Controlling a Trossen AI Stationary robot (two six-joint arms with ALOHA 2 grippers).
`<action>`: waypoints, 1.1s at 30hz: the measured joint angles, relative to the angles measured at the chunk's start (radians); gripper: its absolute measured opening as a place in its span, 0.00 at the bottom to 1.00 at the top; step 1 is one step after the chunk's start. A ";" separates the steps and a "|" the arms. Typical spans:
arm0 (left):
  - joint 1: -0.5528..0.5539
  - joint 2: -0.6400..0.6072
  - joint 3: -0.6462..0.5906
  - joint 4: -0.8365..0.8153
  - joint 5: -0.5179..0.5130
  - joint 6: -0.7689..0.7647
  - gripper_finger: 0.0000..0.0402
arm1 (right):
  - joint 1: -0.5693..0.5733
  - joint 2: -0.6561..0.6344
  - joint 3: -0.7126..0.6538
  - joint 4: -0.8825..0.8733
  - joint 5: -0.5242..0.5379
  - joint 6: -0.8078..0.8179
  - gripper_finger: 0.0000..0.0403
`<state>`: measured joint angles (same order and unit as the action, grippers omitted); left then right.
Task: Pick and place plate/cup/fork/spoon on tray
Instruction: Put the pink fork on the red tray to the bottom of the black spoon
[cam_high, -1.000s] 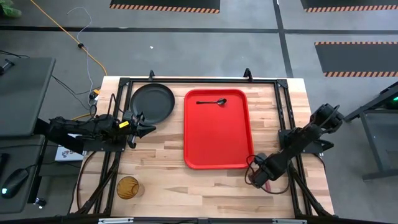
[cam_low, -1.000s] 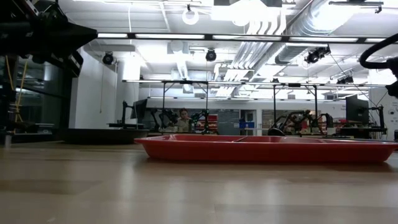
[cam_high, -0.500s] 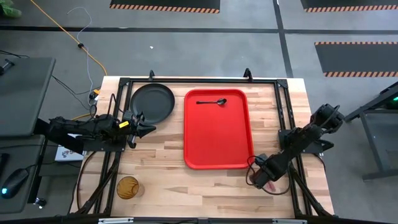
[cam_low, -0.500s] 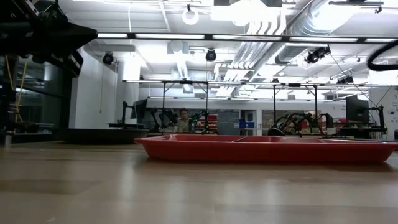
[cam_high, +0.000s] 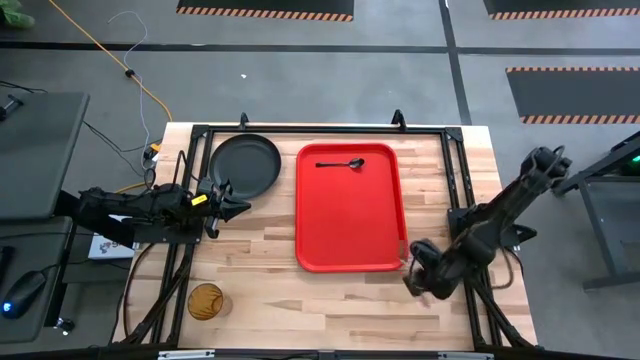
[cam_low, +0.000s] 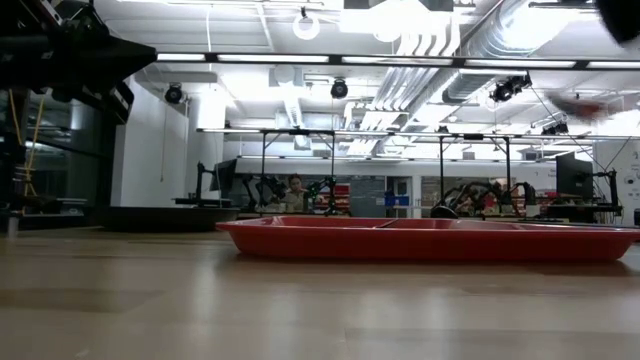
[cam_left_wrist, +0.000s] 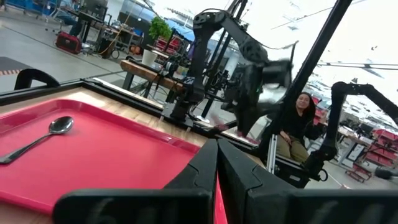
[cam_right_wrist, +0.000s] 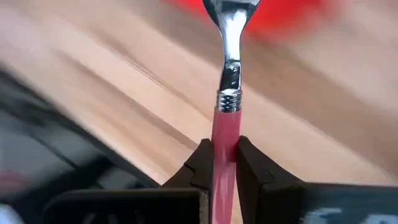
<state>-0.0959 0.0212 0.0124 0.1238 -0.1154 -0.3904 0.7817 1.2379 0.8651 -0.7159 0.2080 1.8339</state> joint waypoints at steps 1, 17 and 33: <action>0.000 0.000 0.000 0.000 0.000 0.000 0.01 | -0.012 -0.006 0.010 0.035 0.084 -0.011 0.04; 0.000 0.000 0.000 0.000 0.000 0.000 0.01 | -0.521 0.344 0.024 0.754 0.835 0.056 0.04; 0.000 0.000 0.000 0.000 0.000 0.000 0.01 | -0.898 0.704 0.281 0.641 0.503 0.326 0.04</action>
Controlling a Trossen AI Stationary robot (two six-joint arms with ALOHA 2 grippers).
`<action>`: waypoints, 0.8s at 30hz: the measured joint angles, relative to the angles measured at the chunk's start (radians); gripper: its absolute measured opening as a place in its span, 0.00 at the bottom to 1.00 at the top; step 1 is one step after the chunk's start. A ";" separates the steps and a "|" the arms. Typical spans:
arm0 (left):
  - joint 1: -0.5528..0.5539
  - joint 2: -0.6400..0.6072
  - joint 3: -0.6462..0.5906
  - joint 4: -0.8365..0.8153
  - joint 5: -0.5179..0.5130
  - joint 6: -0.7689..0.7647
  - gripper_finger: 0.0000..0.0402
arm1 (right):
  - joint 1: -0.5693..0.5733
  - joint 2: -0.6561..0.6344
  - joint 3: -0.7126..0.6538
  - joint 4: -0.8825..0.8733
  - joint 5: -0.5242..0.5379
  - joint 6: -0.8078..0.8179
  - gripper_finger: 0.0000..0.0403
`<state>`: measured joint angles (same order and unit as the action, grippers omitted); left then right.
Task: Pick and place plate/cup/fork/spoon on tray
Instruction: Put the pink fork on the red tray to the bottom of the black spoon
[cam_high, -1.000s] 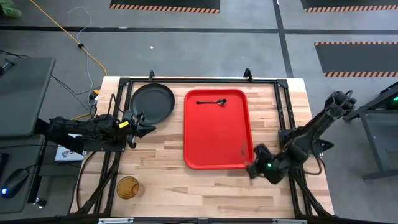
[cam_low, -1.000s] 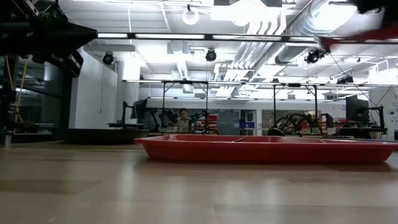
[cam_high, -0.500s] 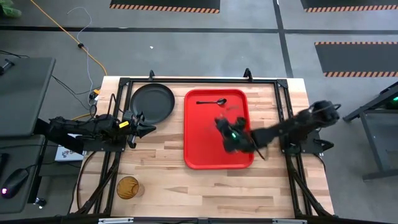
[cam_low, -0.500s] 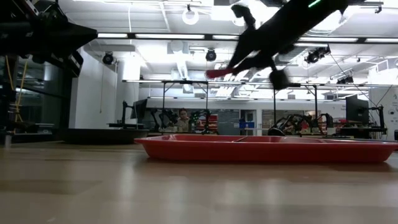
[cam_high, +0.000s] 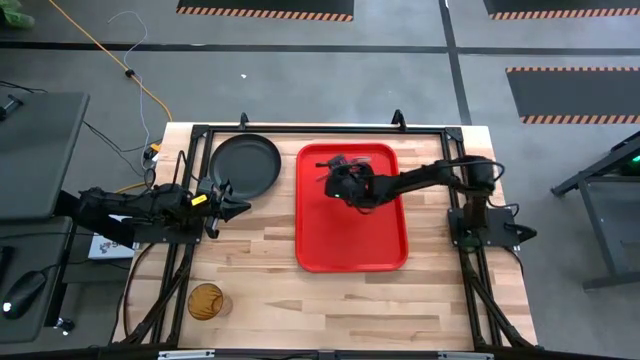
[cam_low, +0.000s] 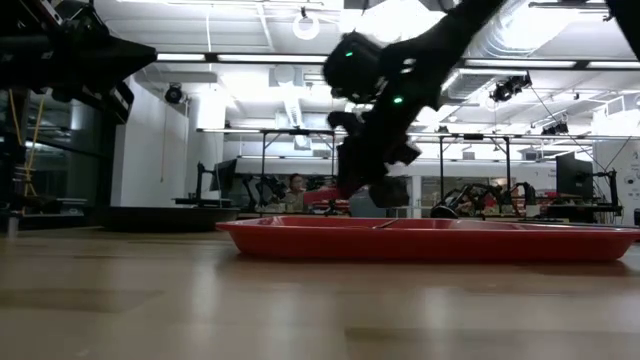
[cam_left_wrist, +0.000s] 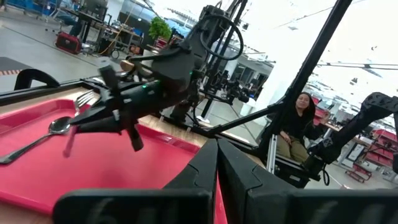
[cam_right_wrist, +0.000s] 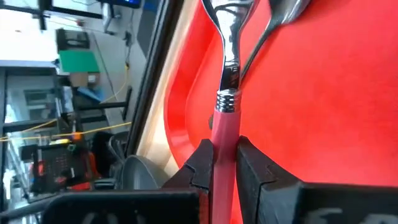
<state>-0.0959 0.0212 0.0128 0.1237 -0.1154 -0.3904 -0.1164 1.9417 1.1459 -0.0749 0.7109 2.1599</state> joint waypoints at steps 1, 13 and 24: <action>0.000 0.000 0.000 -0.001 0.000 0.000 0.01 | -0.007 0.017 0.024 -0.013 -0.016 0.003 0.04; 0.000 0.000 0.000 0.000 0.000 0.000 0.01 | -0.030 0.059 0.160 -0.344 -0.090 0.009 0.04; 0.000 0.000 0.000 0.000 0.000 0.000 0.01 | -0.014 0.044 0.161 -0.376 -0.063 0.007 0.04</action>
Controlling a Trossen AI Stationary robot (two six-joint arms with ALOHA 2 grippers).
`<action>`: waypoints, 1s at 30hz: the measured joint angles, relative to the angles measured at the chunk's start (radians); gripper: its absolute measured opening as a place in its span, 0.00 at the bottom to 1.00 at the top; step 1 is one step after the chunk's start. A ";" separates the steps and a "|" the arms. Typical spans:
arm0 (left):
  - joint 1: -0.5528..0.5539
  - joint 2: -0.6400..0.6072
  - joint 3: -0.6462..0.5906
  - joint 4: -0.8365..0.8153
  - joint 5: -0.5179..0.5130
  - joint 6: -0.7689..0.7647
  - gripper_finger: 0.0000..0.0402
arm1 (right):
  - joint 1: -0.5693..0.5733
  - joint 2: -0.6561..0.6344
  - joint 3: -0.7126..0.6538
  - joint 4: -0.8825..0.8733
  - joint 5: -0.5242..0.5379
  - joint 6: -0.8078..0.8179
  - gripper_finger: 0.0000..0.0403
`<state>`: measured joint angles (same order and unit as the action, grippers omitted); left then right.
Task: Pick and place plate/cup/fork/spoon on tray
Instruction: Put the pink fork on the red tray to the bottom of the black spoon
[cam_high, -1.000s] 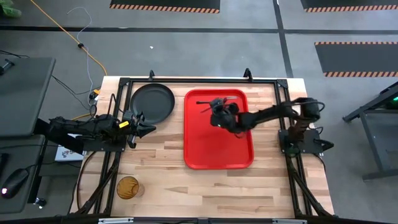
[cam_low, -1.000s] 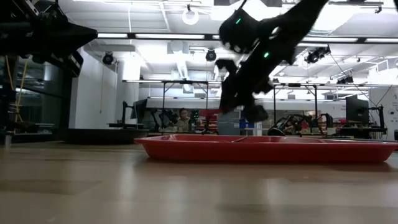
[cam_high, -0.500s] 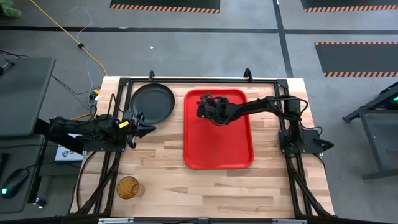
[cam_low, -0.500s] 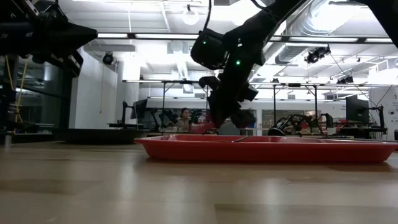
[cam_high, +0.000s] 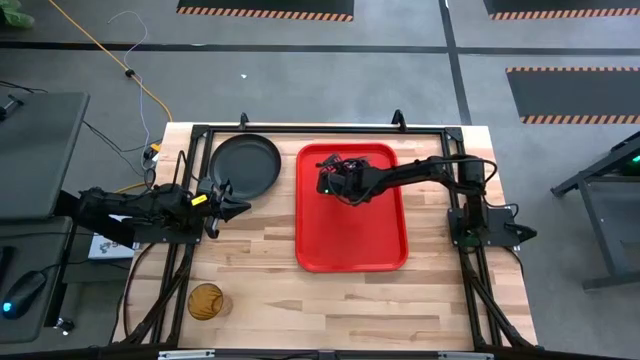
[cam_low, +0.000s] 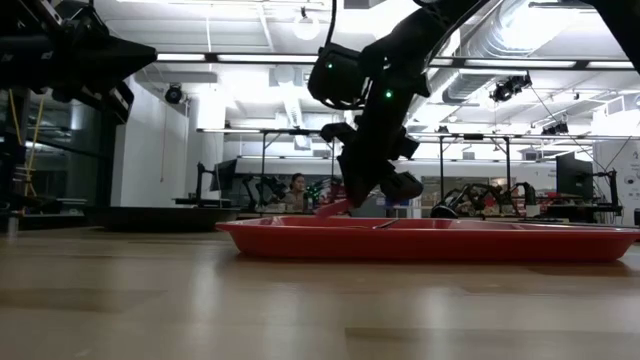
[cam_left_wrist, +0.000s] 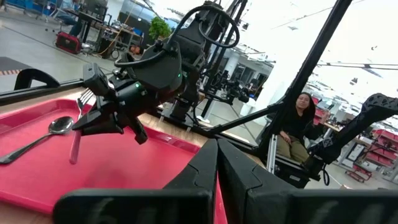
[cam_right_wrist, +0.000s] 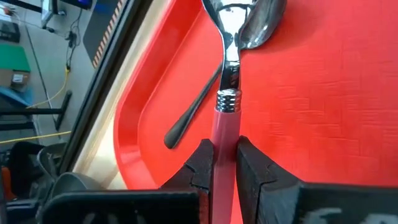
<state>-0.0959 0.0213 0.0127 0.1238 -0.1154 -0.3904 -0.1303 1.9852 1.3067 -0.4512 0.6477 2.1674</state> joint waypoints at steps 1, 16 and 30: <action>0.000 0.000 0.000 0.000 0.000 0.000 0.01 | 0.002 -0.005 0.000 -0.006 -0.001 -0.001 0.04; 0.000 0.000 0.000 -0.005 0.000 0.000 0.01 | 0.008 -0.312 -0.182 0.044 -0.159 -0.777 0.04; 0.000 0.000 0.000 0.170 -0.110 -0.023 0.01 | -0.026 -0.815 -0.773 0.815 -0.661 -1.300 0.04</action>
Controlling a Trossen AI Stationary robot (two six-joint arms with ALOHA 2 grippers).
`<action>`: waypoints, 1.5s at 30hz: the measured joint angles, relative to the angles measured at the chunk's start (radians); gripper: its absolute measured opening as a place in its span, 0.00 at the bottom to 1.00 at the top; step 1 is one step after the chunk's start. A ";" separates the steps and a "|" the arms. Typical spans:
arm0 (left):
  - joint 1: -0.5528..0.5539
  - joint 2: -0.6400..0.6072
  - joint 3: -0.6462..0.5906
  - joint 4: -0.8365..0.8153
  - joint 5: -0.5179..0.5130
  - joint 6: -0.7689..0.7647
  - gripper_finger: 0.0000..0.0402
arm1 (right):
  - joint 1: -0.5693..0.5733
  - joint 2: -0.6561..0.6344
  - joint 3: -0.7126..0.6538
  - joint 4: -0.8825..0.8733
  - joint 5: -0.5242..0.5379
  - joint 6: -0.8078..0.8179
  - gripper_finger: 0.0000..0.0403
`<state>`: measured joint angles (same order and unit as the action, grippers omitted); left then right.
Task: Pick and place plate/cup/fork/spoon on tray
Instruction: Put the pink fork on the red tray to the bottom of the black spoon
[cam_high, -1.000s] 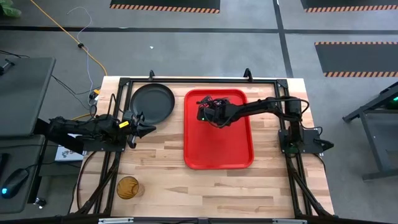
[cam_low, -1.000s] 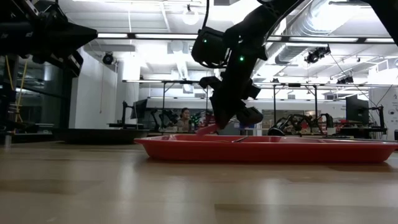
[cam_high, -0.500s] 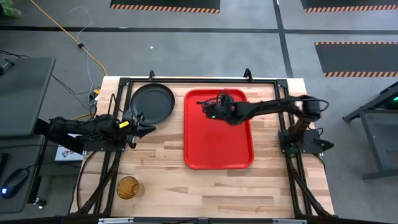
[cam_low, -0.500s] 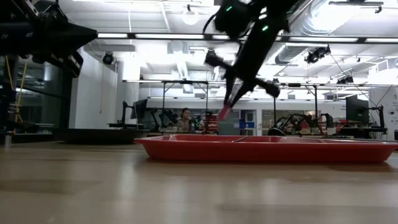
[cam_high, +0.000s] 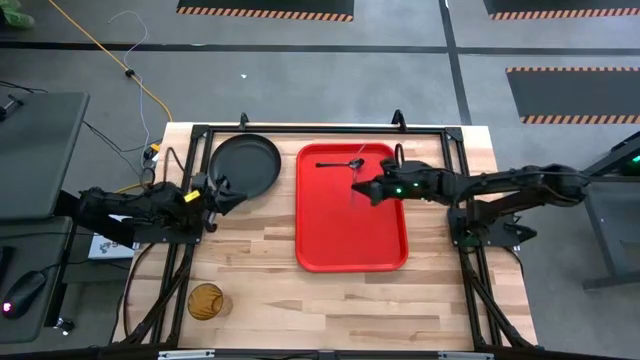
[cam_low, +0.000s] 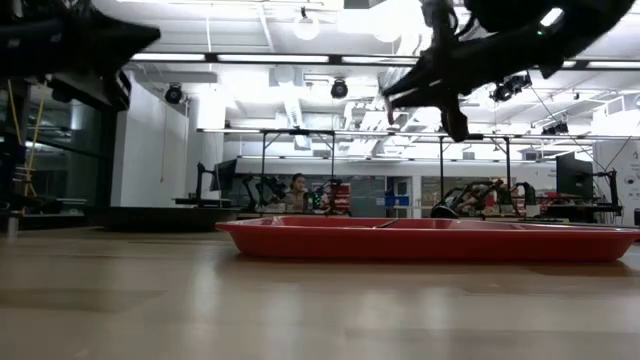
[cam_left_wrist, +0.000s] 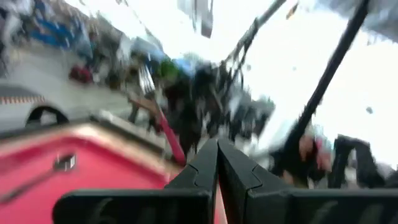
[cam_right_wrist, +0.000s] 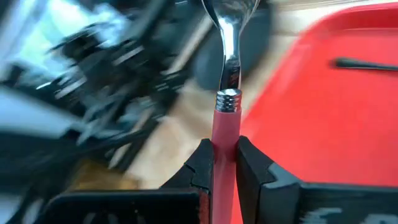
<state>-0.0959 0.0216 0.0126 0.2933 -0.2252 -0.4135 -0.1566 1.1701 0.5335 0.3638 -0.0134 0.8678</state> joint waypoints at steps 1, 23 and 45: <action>0.000 0.000 0.000 0.049 -0.025 -0.012 0.01 | 0.000 -0.011 -0.012 0.014 -0.020 -0.011 0.04; 0.034 0.540 0.263 0.197 -0.213 -0.265 0.53 | 0.054 0.250 0.368 -0.103 -0.210 -0.290 0.04; 0.155 0.899 0.470 0.168 0.169 -0.046 0.73 | 0.128 0.574 0.795 -0.322 -0.185 -0.415 0.04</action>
<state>0.0589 0.9206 0.4828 0.4614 -0.0558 -0.4591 -0.0288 1.7439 1.3284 0.0416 -0.1989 0.4524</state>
